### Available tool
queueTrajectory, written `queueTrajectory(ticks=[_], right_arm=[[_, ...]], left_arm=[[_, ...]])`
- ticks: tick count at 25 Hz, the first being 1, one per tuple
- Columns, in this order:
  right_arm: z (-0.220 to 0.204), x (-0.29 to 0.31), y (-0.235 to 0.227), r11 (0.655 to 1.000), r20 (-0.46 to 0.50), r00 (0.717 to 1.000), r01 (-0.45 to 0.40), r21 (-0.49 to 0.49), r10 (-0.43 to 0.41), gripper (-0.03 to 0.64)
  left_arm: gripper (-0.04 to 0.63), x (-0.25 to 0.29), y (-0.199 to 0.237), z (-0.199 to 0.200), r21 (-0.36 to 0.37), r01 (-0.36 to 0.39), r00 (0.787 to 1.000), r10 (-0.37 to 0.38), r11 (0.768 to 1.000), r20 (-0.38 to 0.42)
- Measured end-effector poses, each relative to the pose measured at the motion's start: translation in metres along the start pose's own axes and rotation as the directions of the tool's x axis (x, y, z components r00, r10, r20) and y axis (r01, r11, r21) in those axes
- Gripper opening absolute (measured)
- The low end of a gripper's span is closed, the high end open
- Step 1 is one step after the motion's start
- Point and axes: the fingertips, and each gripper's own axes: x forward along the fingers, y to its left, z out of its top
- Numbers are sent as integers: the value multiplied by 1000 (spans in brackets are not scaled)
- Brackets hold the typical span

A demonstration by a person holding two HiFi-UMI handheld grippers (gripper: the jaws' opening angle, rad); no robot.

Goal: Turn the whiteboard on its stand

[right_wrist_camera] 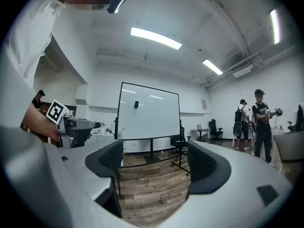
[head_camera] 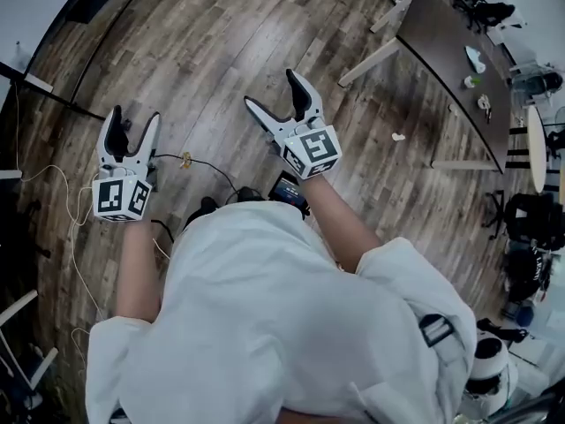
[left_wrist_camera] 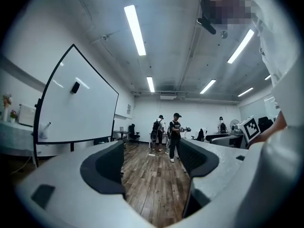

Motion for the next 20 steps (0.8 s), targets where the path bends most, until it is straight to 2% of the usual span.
queueTrajectory(ticks=[4, 11, 15, 20], right_arm=[[-3, -15, -13, 999, 36, 999, -14, 38, 12, 391], [0, -33, -29, 998, 85, 995, -53, 27, 51, 391], [-6, -39, -43, 999, 76, 996, -47, 26, 45, 391], [-16, -39, -58, 999, 50, 999, -20, 29, 18, 391]], left_arm=[[348, 0, 1, -3, -13, -13, 1000, 13, 1000, 2], [348, 11, -38, -24, -52, 13, 1000, -14, 999, -18], [348, 17, -59, -29, -50, 24, 999, -25, 998, -32], [348, 25, -56, -37, -60, 16, 999, -18, 998, -42]])
